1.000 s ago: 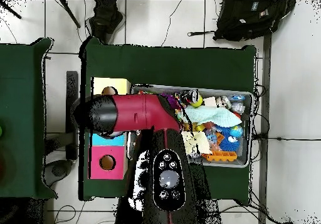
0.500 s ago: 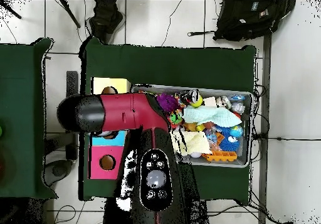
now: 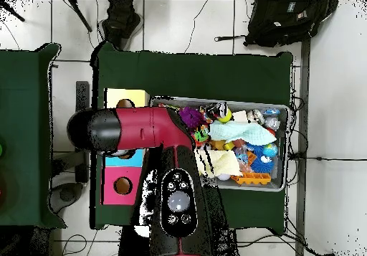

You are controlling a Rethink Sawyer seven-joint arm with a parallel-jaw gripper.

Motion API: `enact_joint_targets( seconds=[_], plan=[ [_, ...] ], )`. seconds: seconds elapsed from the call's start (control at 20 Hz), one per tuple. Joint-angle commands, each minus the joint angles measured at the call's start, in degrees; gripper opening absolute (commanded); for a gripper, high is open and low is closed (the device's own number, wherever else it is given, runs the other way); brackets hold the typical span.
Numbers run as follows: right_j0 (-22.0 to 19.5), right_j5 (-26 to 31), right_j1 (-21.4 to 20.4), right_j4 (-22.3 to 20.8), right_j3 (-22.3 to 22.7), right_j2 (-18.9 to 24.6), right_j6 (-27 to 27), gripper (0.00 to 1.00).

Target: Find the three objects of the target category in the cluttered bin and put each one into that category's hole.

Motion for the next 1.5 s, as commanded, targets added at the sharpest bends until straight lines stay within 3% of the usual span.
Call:
enact_joint_targets(
  seconds=[0.05,0.65,1.5],
  plan=[
    [-1.99,-0.49,3.58,1.51,4.34,1.74,7.85,0.0],
    [-0.18,-4.59,4.31,2.71,8.63,2.52,9.87,0.0],
    [4.25,-8.4,5.84,5.21,10.83,1.57,13.16,0.0]
  ],
)
